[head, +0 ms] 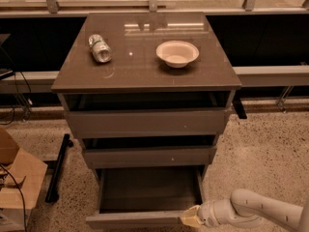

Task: Close bottom drawer

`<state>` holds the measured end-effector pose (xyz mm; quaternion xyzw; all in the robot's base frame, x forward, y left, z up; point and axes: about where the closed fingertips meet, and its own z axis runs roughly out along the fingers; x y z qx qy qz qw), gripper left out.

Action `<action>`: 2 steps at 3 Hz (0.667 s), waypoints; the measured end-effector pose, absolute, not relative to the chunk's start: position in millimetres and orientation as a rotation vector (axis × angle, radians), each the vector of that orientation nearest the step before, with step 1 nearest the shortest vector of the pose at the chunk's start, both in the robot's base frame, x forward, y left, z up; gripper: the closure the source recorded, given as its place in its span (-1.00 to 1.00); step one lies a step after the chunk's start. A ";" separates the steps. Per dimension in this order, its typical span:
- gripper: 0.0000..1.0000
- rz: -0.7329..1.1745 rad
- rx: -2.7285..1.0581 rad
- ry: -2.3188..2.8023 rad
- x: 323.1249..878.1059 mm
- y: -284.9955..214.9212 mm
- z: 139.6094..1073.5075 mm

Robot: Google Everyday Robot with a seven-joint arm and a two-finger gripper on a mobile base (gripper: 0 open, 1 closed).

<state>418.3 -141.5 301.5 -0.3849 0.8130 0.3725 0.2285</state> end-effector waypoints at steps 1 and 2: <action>1.00 1.025 -1.060 2.239 418.3 -141.3 301.3; 1.00 0.994 -1.090 2.259 422.9 -132.9 283.3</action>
Offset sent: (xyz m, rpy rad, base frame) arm 0.0133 0.0165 -0.0432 -0.0920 -0.0072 0.0247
